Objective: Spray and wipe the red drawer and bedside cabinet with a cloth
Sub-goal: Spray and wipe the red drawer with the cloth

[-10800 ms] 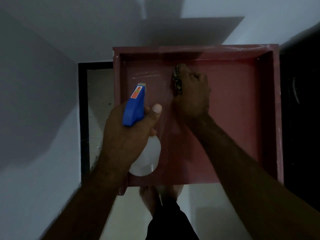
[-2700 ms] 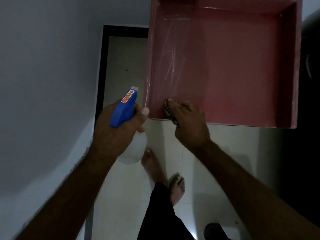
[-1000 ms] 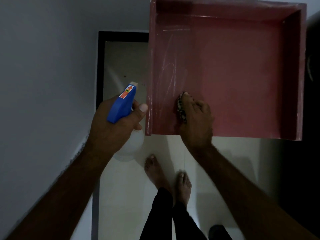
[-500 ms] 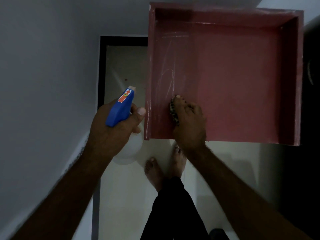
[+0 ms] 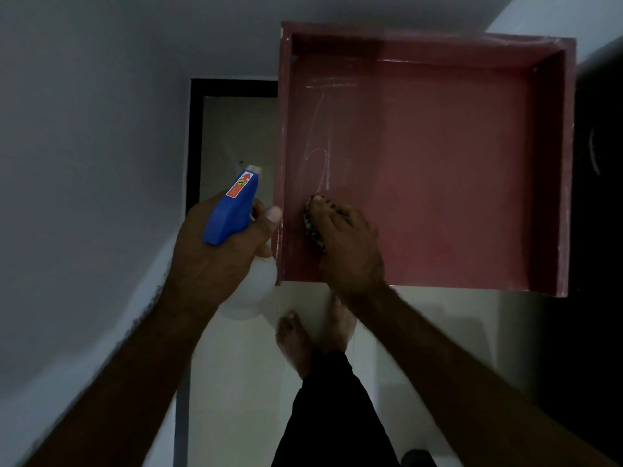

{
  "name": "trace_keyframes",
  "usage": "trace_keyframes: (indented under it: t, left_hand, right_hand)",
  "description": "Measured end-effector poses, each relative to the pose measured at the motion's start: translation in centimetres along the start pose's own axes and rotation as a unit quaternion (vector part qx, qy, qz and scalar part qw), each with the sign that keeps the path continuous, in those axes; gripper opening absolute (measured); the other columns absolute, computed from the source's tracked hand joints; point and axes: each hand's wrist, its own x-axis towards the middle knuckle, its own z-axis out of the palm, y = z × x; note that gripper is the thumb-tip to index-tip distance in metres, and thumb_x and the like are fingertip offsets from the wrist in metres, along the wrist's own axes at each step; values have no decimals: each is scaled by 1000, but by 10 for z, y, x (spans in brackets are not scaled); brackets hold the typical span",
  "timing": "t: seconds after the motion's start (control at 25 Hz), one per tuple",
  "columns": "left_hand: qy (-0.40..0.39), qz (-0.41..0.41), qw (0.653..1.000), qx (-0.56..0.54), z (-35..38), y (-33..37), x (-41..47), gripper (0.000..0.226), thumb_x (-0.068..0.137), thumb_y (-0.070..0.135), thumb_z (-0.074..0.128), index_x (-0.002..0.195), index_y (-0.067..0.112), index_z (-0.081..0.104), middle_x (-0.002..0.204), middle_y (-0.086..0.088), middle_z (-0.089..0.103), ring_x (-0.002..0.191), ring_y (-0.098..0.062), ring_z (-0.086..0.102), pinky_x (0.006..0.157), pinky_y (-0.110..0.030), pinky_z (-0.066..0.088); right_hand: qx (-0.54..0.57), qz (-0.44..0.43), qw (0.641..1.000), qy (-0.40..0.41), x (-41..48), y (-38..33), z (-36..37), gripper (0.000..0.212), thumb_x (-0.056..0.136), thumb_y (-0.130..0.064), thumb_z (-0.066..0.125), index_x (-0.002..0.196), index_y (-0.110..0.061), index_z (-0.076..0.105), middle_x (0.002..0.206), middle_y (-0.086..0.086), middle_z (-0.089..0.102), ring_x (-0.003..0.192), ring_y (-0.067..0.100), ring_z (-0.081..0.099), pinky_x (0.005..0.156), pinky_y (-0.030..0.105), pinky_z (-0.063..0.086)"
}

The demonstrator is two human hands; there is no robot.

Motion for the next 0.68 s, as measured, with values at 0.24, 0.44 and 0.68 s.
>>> trace_keyframes:
  t: [0.24, 0.44, 0.68]
  left_hand:
    - [2, 0, 1000, 14, -4, 3, 6, 36, 77, 54, 62, 87, 20, 61, 73, 3, 70, 69, 5, 69, 56, -1, 45]
    - [19, 0, 1000, 15, -4, 9, 9, 33, 76, 53, 63, 86, 21, 60, 70, 3, 71, 69, 5, 69, 56, 0, 44]
    - [7, -3, 1000, 23, -1, 16, 15, 38, 75, 57, 62, 90, 22, 60, 76, -2, 72, 66, -1, 70, 55, -5, 47]
  right_hand:
    - [32, 130, 989, 65, 11, 22, -11, 87, 72, 5, 61, 155, -14, 47, 153, 5, 55, 132, 36, 44, 102, 50, 39]
    - [-10, -6, 1000, 22, 13, 20, -6, 76, 81, -3, 59, 154, -17, 48, 155, 2, 53, 133, 34, 48, 100, 48, 40]
    - [16, 90, 994, 56, 24, 30, -18, 81, 75, -2, 55, 155, -14, 47, 155, 4, 53, 132, 39, 46, 101, 53, 40]
